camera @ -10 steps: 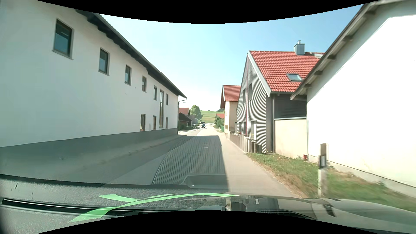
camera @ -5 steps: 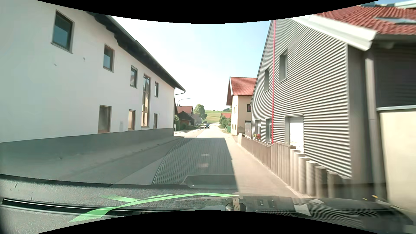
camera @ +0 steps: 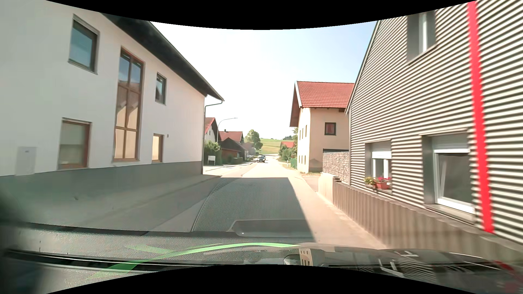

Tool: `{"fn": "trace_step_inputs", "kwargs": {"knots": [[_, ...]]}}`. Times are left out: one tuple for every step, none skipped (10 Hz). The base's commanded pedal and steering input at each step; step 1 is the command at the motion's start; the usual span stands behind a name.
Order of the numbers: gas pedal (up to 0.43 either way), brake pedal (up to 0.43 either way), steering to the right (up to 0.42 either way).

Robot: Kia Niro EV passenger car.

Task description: Follow the waypoints while adhering to traffic rules and regulations

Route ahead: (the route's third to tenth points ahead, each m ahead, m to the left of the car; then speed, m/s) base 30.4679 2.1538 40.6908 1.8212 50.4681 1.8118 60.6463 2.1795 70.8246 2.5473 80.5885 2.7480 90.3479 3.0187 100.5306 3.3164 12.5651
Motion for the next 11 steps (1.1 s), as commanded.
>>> {"fn": "trace_step_inputs", "kwargs": {"knots": [[0.150,0.000,-0.006],[0.150,0.000,-0.001],[0.150,0.000,0.003],[0.150,0.000,0.005],[0.150,0.000,0.005],[0.150,0.000,0.004],[0.150,0.000,0.005],[0.150,0.000,0.004],[0.150,0.000,0.002],[0.138,0.000,-0.001],[0.138,0.000,-0.002]]}}
